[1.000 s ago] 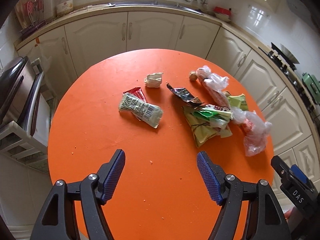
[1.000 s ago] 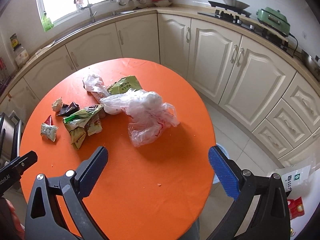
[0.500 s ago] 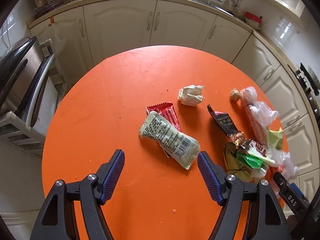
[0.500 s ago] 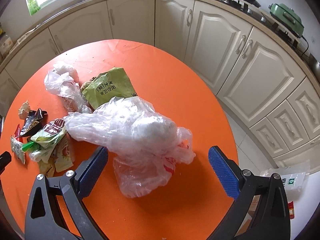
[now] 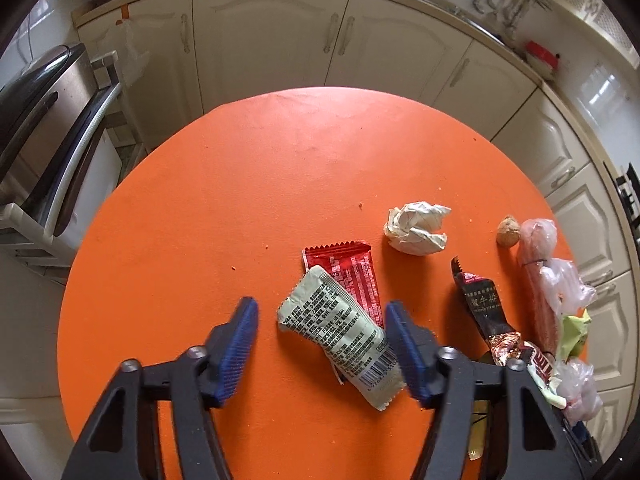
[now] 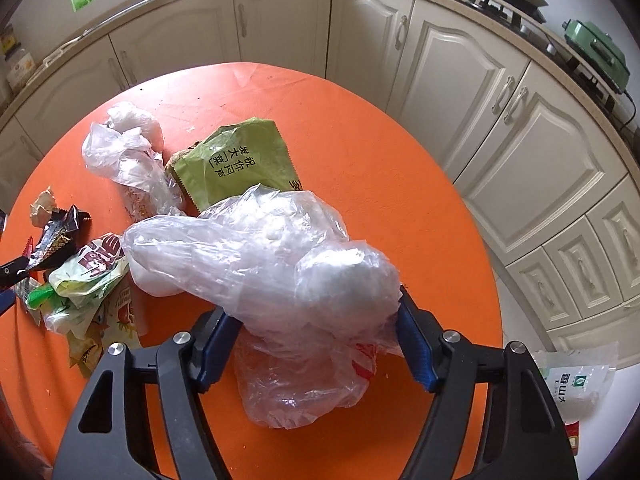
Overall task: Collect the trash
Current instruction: 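Grasp the large clear plastic bag with the right tool while the left tool grasps the white printed wrapper, then carry the clear bag and white wrapper over the blue bin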
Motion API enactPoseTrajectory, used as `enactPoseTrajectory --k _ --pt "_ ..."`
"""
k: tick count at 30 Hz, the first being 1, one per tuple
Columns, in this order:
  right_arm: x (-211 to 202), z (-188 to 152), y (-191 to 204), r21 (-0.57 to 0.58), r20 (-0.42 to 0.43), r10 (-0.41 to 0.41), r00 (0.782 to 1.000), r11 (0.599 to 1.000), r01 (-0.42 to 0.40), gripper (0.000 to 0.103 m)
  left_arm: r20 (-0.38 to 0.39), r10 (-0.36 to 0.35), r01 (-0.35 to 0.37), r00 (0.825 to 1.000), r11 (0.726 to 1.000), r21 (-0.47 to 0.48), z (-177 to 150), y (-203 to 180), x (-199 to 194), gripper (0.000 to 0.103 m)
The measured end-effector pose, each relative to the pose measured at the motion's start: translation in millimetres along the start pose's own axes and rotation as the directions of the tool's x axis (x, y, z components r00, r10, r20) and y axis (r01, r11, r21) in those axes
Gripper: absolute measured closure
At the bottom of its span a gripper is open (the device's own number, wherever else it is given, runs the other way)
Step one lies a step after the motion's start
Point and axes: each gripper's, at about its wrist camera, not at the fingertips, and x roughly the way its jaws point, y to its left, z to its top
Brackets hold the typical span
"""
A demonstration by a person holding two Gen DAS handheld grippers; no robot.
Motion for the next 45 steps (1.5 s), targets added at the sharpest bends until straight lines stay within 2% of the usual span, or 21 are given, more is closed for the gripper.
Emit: enactPoseTrajectory --k 2,5,14,22,31,39,45 --pt "-0.4 -0.1 0.7 -0.003 0.000 0.000 1.000 1.000 0.000 0.031 -0.032 -0.040 0.041 0.999 0.999 0.005 0.5 -0.6 2.5 0.065" --pt "-2.8 -2.2 1.5 -0.008 -0.002 -0.005 1.000 1.000 0.005 0.035 -0.006 -0.027 0.027 1.000 0.999 0.047 -3.5 -3.0 -4.1 0.069" --pt "-19.8 -16.8 -5.2 0.029 -0.005 0.023 1.000 0.999 -0.023 0.048 0.017 -0.077 0.075 0.997 0.993 0.087 -28.4 1.1 -38.1 0.071" --pt "-48.7 -34.3 -11.0 0.041 0.037 0.045 0.998 0.998 -0.047 0.051 0.051 -0.120 0.113 0.991 0.985 0.128 -52.6 7.3 -78.9 0.073" --pt "-92.9 -54.9 -24.1 0.056 0.110 0.054 0.992 0.997 -0.061 0.051 0.106 -0.181 0.159 0.978 0.969 0.189 -82.5 -2.4 -124.1 0.075" --pt "-128.6 -76.0 -53.7 0.100 0.174 0.041 0.984 0.993 -0.059 0.051 0.124 -0.238 0.195 0.963 0.937 0.290 -115.0 -31.5 -153.8 0.075" --pt "-147.3 -93.1 -87.5 0.161 0.213 0.023 0.977 0.985 -0.059 0.051 0.105 -0.268 0.211 0.958 0.903 0.374 -140.7 -63.7 -162.1 0.075"
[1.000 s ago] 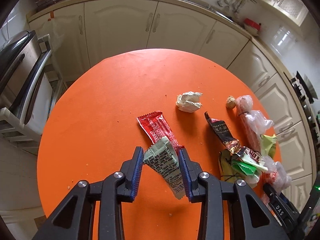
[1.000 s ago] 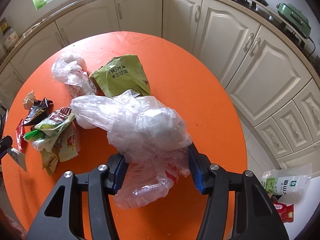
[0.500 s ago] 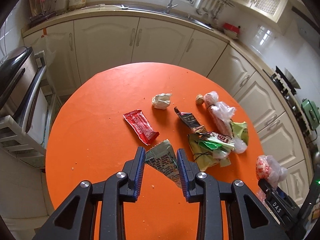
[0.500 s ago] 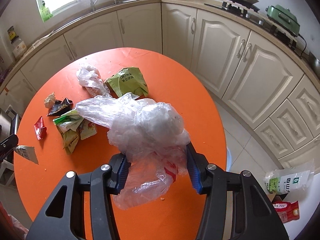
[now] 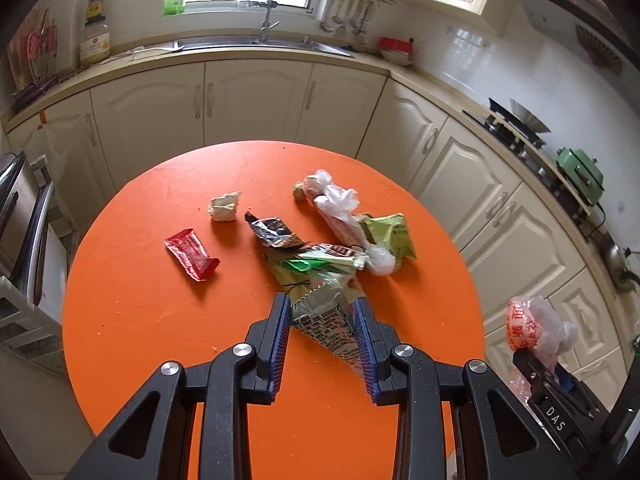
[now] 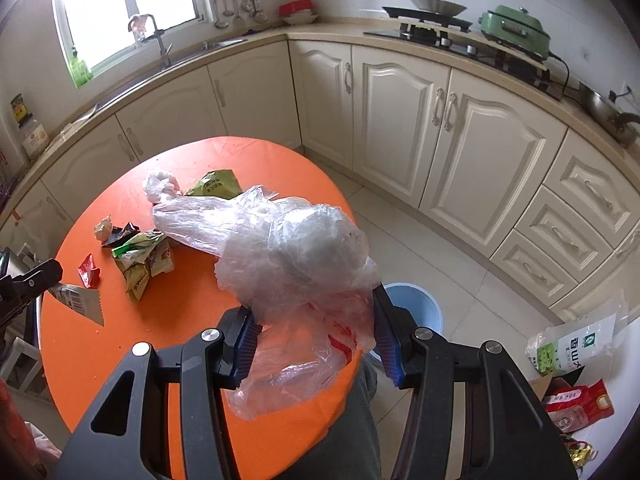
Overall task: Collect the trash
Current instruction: 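Carry the clear bag and white wrapper over the blue bin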
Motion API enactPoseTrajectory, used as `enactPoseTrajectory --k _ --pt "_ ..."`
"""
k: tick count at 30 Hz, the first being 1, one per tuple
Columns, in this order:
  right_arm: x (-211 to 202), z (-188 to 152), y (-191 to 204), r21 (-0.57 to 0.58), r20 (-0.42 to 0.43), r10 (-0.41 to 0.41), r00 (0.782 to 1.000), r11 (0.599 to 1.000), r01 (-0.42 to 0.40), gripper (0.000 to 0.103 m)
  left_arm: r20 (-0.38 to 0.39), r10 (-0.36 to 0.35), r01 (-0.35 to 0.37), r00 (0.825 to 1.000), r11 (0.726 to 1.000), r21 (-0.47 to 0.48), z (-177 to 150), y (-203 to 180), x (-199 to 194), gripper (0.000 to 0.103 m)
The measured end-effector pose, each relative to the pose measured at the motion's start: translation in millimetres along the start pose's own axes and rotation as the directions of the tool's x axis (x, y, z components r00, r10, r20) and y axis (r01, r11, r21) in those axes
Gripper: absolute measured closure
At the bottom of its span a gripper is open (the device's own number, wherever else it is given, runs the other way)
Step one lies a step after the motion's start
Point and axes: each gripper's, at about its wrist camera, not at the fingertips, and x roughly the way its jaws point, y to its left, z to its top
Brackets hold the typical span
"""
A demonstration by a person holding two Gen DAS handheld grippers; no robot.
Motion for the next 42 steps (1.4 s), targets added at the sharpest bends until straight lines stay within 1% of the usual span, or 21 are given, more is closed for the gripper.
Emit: enactPoseTrajectory --k 6,9,12,19,24,28,35,38,42 --pt "-14.8 -7.1 -43.4 0.086 0.024 -0.027 0.999 0.996 0.024 0.051 -0.011 -0.032 0.033 0.999 0.994 0.101 -9.6 -43.7 1.8 0.075" --pt "-19.8 -11.6 -68.5 0.129 0.029 -0.056 0.998 0.990 0.052 0.051 -0.024 -0.048 0.051 0.999 0.987 0.152 -13.0 -68.2 7.8 0.075" --pt "-23.8 -17.6 -92.6 0.180 0.038 -0.095 0.995 0.980 0.086 0.051 -0.042 -0.050 0.057 0.998 0.979 0.195 -15.5 -92.0 18.4 0.075" --pt "-23.5 -31.9 -153.6 0.304 0.019 -0.141 0.990 0.944 0.129 0.051 -0.076 -0.064 0.083 0.995 0.951 0.296 -18.5 -152.0 45.5 0.075" --pt "-18.4 -42.4 -193.2 0.375 -0.006 -0.179 0.984 0.912 0.168 0.051 -0.118 -0.068 0.106 0.991 0.931 0.349 -23.0 -197.1 76.6 0.075" --pt "-6.2 -49.1 -225.8 0.427 -0.051 -0.196 0.979 0.882 0.199 0.051 -0.166 -0.089 0.149 0.982 0.908 0.392 -26.2 -235.7 101.9 0.075" --pt "19.2 -57.5 -271.0 0.479 -0.129 -0.218 0.967 0.840 0.254 0.051 -0.222 -0.074 0.170 0.972 0.873 0.456 -24.7 -291.4 160.7 0.075" --pt "31.1 -56.9 -287.9 0.489 -0.156 -0.223 0.962 0.829 0.271 0.051 -0.244 -0.055 0.168 0.968 0.867 0.470 -20.5 -310.8 192.3 0.075" --pt "50.7 -52.2 -302.8 0.495 -0.193 -0.218 0.957 0.820 0.287 0.051 -0.269 -0.026 0.155 0.963 0.869 0.470 -13.8 -331.4 230.2 0.072"
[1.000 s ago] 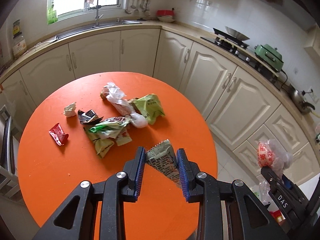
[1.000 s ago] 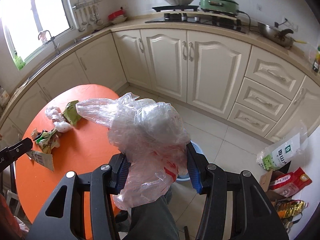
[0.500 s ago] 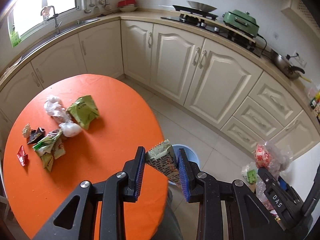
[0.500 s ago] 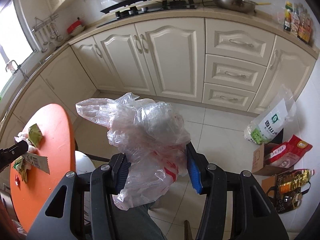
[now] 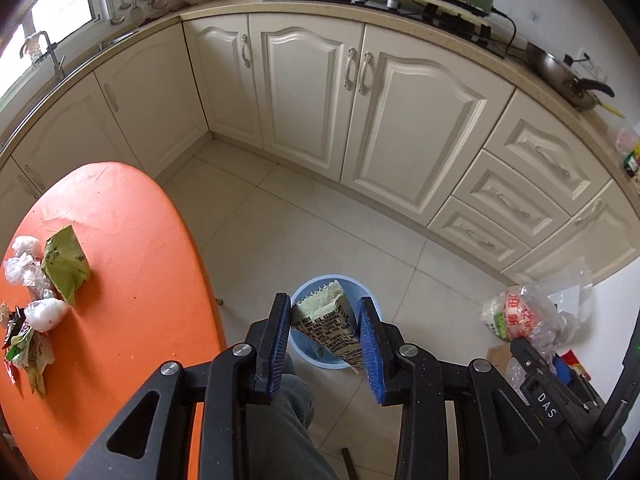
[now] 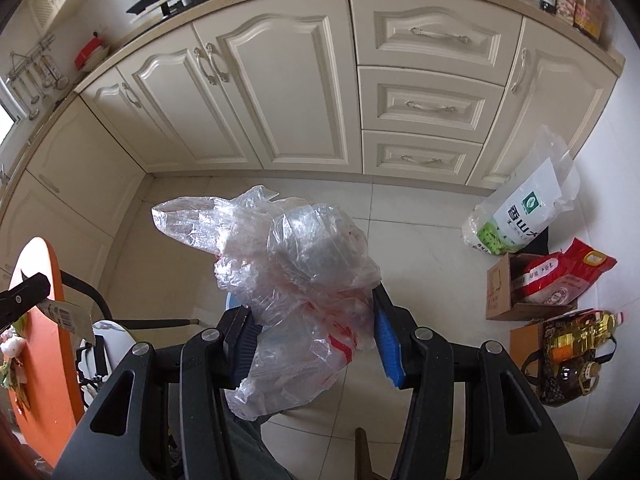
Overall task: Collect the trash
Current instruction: 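Carry the clear bag and white wrapper over the blue bin, then open both tools over the blue bin to drop the held items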
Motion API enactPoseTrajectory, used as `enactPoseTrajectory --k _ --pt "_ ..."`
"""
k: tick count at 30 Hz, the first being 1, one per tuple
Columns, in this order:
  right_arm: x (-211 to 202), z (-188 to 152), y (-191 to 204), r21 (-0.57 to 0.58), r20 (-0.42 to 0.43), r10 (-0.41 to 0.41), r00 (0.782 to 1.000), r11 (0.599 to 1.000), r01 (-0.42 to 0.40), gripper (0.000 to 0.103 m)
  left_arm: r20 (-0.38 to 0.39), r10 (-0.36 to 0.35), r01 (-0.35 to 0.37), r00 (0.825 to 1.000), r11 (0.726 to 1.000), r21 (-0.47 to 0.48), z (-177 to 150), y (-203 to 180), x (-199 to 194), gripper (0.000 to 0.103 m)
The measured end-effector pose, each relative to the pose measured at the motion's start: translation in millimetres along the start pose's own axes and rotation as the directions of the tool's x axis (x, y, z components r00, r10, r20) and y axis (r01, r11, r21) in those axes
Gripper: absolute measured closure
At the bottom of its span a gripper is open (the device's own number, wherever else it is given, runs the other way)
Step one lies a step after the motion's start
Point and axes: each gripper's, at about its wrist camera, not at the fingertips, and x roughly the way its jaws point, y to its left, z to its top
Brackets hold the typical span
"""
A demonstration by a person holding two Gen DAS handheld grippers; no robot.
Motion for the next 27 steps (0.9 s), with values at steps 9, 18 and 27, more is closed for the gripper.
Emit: enactPoseTrajectory --k 9,18,27 --pt "37.8 6.0 13.0 -0.032 -0.078 0.015 0.997 0.999 -0.018 0.051 -0.041 0.050 -0.051 0.998 0.999 -0.017 30.1 -9.6 50.6 0.042" --pt "44.6 6.7 24.8 -0.055 -0.092 0.010 0.996 0.998 -0.015 0.051 -0.066 0.067 -0.069 0.996 0.997 -0.034 30.7 -4.8 64.9 0.042" --pt "28.4 12.8 65.9 -0.140 -0.047 0.085 0.995 0.986 -0.091 0.044 -0.053 0.086 -0.090 0.995 0.993 -0.072 19.7 14.7 47.6 0.042"
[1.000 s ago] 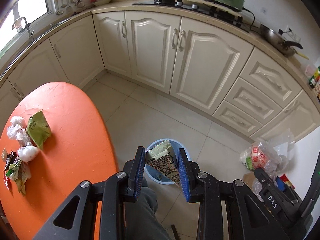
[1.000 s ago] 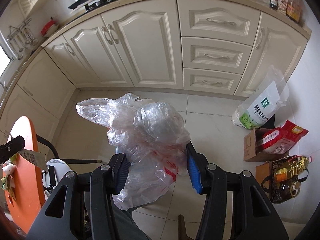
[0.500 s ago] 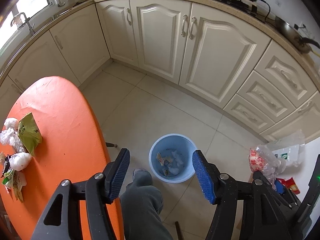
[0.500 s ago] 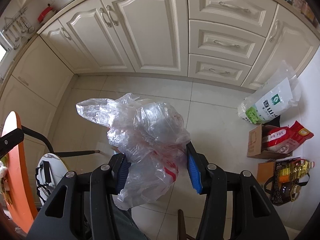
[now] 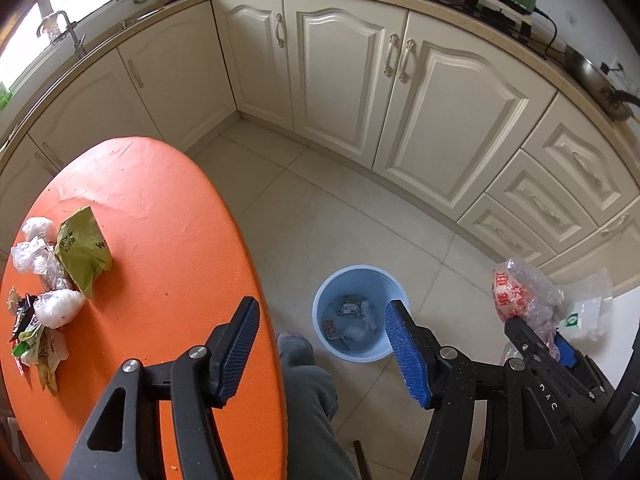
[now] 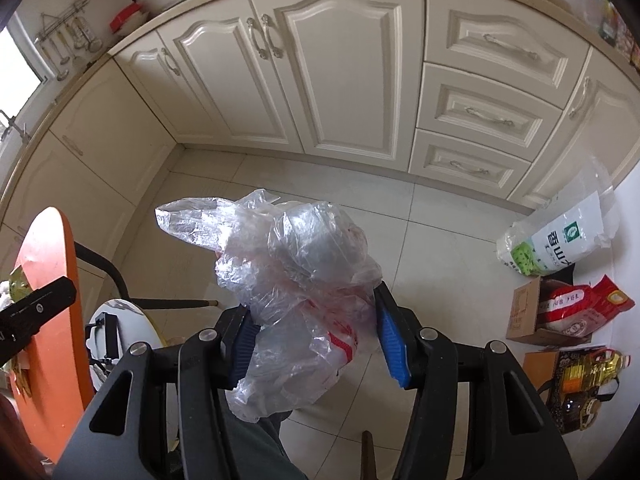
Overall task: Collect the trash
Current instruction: 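Open both tools over the blue bin to drop the held items, then move both open tools back over the orange table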
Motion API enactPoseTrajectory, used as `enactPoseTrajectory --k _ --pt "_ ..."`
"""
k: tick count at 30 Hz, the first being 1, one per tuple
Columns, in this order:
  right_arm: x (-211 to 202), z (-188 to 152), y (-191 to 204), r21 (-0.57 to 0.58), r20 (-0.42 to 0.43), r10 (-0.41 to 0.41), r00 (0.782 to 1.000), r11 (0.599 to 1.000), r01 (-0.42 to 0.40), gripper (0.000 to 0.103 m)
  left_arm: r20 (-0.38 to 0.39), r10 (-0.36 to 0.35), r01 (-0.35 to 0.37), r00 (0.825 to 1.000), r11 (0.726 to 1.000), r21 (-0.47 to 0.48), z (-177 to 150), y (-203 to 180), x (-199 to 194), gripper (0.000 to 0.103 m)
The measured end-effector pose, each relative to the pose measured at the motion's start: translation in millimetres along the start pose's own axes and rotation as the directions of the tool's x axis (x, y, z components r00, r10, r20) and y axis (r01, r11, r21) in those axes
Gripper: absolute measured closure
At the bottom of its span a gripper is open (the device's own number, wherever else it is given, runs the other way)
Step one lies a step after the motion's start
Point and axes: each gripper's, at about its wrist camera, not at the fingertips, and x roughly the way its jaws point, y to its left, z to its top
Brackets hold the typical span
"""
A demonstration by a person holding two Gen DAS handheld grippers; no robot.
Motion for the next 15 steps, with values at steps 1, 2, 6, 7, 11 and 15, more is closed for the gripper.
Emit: enactPoseTrajectory --k 1,2,6,7,11,15 --pt "-2.4 1.4 5.4 -0.011 0.007 0.006 1.000 1.000 -0.006 0.034 0.003 0.003 -0.003 1.000 1.000 -0.007 -1.1 2.1 -1.6 0.042" --pt "-3.6 2.6 9.1 -0.014 0.010 0.010 1.000 1.000 -0.009 0.025 0.005 0.007 -0.007 1.000 1.000 -0.013 -2.0 5.2 -3.5 0.042" --pt "-6.8 3.0 17.7 -0.004 0.011 0.045 0.999 0.999 -0.045 0.000 0.007 0.007 -0.007 1.000 0.999 -0.032 -6.5 16.6 -8.8 0.042" --pt "-5.8 2.6 19.0 -0.003 0.004 0.044 0.999 0.999 -0.044 0.000 0.006 0.007 -0.007 1.000 0.999 -0.036 -6.6 18.0 -9.0 0.042" --pt "2.1 1.0 24.2 -0.017 -0.038 0.014 0.999 1.000 -0.015 0.000 0.001 0.000 0.000 1.000 0.999 -0.046 -6.6 22.6 -9.7 0.042" --pt "1.6 0.7 25.3 -0.019 -0.041 0.009 0.999 1.000 -0.010 0.000 -0.005 -0.009 0.008 1.000 0.999 -0.035 -5.2 27.9 -10.1 0.042"
